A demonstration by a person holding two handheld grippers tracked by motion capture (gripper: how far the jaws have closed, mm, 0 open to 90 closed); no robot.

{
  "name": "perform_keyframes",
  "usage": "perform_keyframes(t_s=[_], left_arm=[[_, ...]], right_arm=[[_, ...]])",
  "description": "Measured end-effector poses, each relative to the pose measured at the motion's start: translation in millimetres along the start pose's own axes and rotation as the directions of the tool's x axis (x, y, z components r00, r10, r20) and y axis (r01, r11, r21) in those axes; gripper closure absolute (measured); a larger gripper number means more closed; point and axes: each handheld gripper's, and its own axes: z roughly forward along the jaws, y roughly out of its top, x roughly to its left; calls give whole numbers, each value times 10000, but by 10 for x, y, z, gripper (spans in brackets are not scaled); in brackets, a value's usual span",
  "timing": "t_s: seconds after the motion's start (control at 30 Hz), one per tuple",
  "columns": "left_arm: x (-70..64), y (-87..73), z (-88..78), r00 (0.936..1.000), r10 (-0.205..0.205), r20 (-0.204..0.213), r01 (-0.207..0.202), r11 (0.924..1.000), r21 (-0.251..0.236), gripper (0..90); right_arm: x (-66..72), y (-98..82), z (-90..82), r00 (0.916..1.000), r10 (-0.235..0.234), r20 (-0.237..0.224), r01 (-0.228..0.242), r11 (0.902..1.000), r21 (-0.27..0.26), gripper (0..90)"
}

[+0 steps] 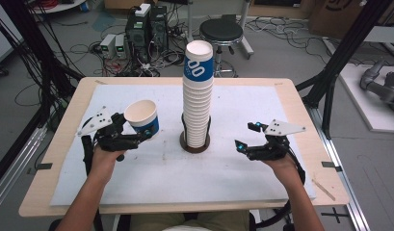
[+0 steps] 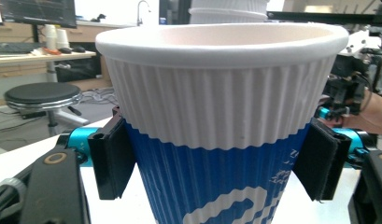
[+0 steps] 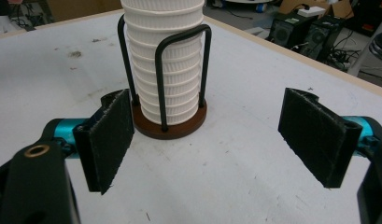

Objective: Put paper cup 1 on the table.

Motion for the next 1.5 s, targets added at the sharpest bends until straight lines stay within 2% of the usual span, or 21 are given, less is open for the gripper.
perform_keyframes(t_s=[0.13,0.23,0.4,0.5,0.6,0.77,0.83,0.9,1.03,1.13,1.2,1.23,1.33,1.4,1.5], left_arm=[[81,-9,-40,9992,-47,-393,43,9999,-97,247],[200,-39,-70,9964,-77,-839,72,9999,-73,247],[412,-155,-84,9885,35,-1512,-7,9998,189,245],[548,-254,-67,9818,263,-1881,-158,9982,571,245],[652,-336,-56,9754,241,-2190,-45,9960,895,245],[823,-533,-56,9631,80,-2690,410,9835,1761,245],[878,-597,-70,9582,-85,-2860,659,9793,1916,245],[926,-640,-81,9526,-58,-3042,740,9743,2129,246],[972,-697,-68,9485,37,-3167,757,9683,2381,246],[999,-755,-58,9435,120,-3312,837,9584,2729,246],[1014,-783,-62,9372,215,-3482,903,9491,3016,246],[1019,-789,-65,9353,175,-3534,966,9482,3025,246],[1028,-806,-72,9336,178,-3578,1008,9453,3101,246],[1025,-817,-64,9339,261,-3566,996,9389,3295,245],[995,-815,-51,9296,412,-3663,922,9362,3391,240]], right_arm=[[9,2,-8,10000,-43,-59,43,10000,-1,187],[14,1,-1,10000,-51,-65,51,10000,26,187],[14,0,2,10000,-21,-82,21,10000,22,188],[12,0,3,10000,-20,-76,21,10000,44,187],[10,0,5,10000,-38,-67,38,10000,60,187],[11,-6,6,9999,-39,-105,39,10000,56,187],[12,-10,10,9999,-38,-127,39,10000,69,187],[15,-11,13,9999,-23,-153,24,10000,82,187],[18,-12,18,9998,-36,-191,38,9999,106,187],[20,-13,21,9998,-57,-209,59,9999,108,188],[20,-13,18,9997,-54,-224,56,9999,96,187],[19,-13,16,9998,-25,-217,28,9999,111,187],[16,-14,14,9997,-25,-232,27,9999,108,187],[19,-14,15,9997,-15,-251,18,9999,121,188],[23,-16,22,9995,-34,-309,39,9999,145,187]])
